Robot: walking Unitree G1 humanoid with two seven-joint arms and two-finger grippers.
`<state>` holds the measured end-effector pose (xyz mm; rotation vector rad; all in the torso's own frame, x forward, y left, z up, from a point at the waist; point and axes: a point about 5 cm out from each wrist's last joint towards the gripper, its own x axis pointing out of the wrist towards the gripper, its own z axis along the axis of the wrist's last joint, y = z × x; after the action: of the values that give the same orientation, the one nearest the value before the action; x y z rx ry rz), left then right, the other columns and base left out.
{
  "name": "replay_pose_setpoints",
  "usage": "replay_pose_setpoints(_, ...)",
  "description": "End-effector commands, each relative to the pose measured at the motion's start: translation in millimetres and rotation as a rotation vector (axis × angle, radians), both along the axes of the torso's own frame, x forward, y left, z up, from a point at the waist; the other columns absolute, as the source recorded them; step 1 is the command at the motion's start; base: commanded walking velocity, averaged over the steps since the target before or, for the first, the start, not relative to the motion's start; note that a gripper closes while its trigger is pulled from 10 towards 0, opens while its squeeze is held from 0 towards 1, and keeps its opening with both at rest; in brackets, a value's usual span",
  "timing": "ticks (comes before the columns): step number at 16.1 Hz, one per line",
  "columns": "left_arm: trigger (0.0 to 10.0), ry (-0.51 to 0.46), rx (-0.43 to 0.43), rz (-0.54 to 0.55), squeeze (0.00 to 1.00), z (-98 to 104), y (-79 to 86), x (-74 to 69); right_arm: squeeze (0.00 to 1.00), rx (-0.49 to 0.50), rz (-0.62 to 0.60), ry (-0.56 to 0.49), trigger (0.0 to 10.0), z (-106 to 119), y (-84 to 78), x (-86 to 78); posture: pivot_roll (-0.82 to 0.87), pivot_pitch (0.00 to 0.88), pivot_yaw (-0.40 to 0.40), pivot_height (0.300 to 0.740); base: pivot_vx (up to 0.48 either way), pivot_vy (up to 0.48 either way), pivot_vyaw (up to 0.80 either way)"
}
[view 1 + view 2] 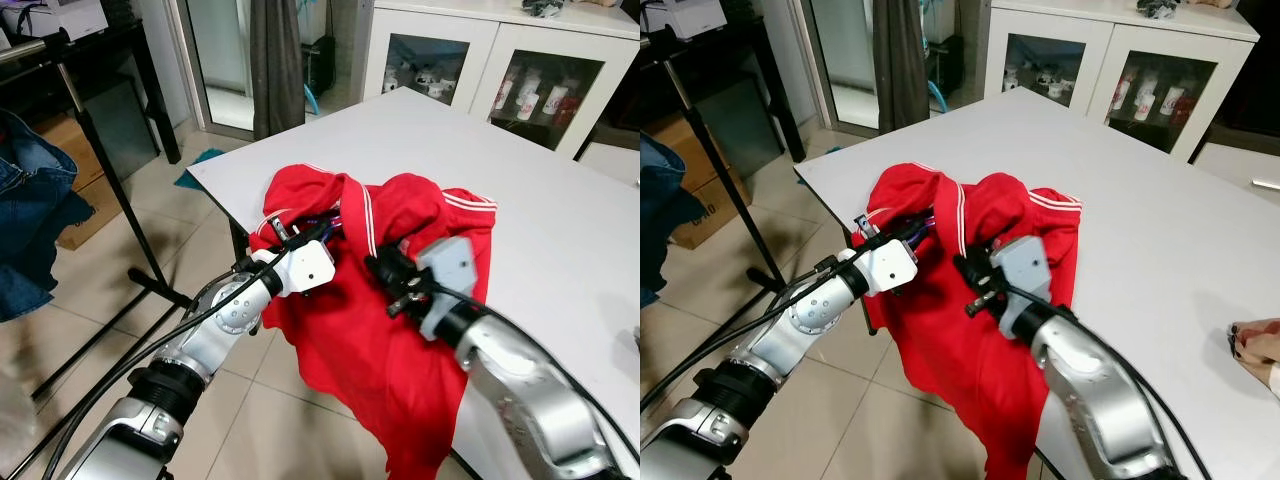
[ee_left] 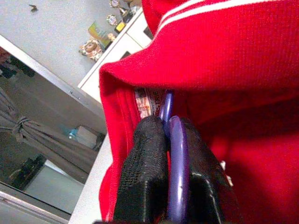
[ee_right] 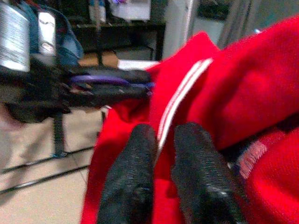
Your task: Hang hanger
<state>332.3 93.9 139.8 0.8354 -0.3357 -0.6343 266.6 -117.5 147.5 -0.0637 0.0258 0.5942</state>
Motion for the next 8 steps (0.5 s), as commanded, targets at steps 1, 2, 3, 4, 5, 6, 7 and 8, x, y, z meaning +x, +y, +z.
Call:
replay_pose_setpoints(1,0.0,-0.049,-0.02,-0.022,0.0,11.1,-5.2,0.9,1.0,-0.006,-0.005,-0.009,10.0,2.8,1.3,2.9,0.04,0.035,0.015,0.74,0.0,0.0,0.0)
replay_pose_setpoints(2,0.0,-0.05,-0.02,-0.024,0.0,11.3,-5.7,0.8,1.0,-0.017,-0.008,-0.012,10.0,2.1,2.4,4.1,0.04,0.034,0.014,0.74,0.0,0.0,0.0)
replay_pose_setpoints(3,0.0,-0.051,-0.021,-0.027,0.0,11.5,-6.5,0.6,1.0,-0.061,-0.025,-0.016,10.0,-0.9,4.1,7.9,0.04,0.034,0.014,0.74,0.0,0.0,0.0)
replay_pose_setpoints(4,0.0,-0.052,-0.022,-0.028,0.0,11.7,-7.2,0.5,1.0,-0.084,-0.051,-0.015,10.0,-3.4,4.0,12.0,0.04,0.034,0.011,0.74,0.0,0.0,0.0)
replay_pose_setpoints(5,0.0,-0.053,-0.023,-0.029,0.0,11.9,-7.4,0.5,0.96,-0.085,-0.061,-0.014,10.0,-3.9,4.1,13.7,0.04,0.034,0.011,0.74,0.0,0.0,0.0)
replay_pose_setpoints(6,0.0,-0.054,-0.024,-0.03,0.0,12.1,-7.8,0.4,0.18,-0.088,-0.076,-0.012,10.0,-4.7,4.6,16.6,0.04,0.035,0.011,0.74,0.0,0.0,0.0)
replay_pose_setpoints(7,0.0,-0.055,-0.026,-0.03,0.0,12.3,-8.3,0.3,0.0,-0.089,-0.075,-0.007,10.0,-5.7,6.3,17.6,0.04,0.035,0.008,0.74,0.0,0.0,0.0)
replay_pose_setpoints(8,0.0,-0.055,-0.029,-0.031,0.0,12.4,-8.8,0.1,0.0,-0.089,-0.065,0.009,10.0,-8.3,8.7,17.5,0.04,0.037,0.006,0.74,0.0,0.0,0.0)
